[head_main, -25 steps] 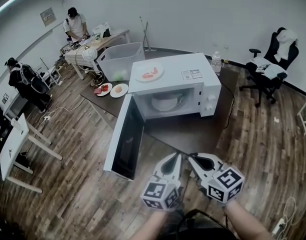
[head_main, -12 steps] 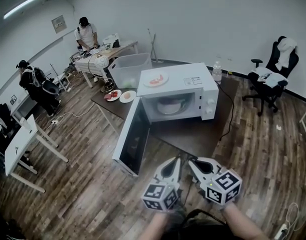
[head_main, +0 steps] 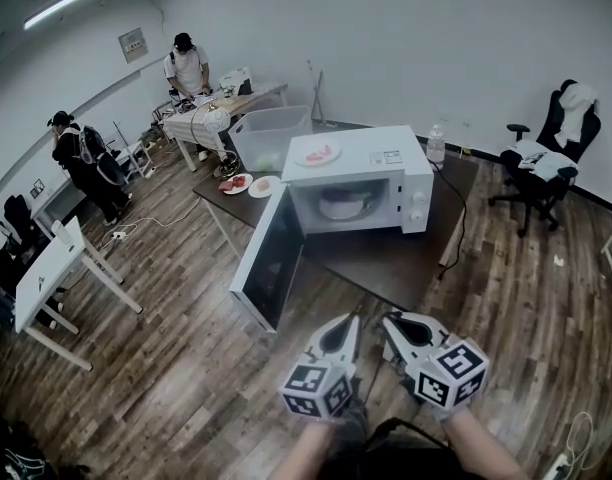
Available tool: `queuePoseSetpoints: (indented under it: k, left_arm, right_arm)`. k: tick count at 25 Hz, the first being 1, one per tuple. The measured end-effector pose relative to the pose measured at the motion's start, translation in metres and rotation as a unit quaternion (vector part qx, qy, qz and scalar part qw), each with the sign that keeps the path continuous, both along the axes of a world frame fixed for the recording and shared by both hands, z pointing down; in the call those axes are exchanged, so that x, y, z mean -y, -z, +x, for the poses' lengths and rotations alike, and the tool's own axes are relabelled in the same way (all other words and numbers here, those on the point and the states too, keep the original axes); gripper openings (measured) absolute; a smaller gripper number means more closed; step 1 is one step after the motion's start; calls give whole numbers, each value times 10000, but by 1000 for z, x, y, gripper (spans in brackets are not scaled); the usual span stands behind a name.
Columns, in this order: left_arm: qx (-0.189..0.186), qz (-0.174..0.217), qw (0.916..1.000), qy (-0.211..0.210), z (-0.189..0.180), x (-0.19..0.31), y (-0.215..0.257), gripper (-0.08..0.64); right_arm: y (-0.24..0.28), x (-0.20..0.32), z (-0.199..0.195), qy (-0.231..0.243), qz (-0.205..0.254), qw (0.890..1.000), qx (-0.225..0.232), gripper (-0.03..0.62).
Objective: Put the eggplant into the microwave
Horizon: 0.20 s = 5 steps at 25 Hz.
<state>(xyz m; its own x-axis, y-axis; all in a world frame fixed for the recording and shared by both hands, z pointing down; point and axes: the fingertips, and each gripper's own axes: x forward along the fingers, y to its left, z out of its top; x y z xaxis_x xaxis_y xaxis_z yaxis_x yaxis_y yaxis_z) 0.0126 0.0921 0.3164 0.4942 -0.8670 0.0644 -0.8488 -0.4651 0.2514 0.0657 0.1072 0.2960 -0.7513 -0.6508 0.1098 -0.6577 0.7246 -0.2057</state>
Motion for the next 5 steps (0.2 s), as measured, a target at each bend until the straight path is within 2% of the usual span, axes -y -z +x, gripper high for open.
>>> queuePoseSetpoints:
  k: [5]
  left_arm:
    - [19,29,10000,69,1,-20,4,0]
  right_arm:
    - [0,-20,5,74,-59,9999,95,0]
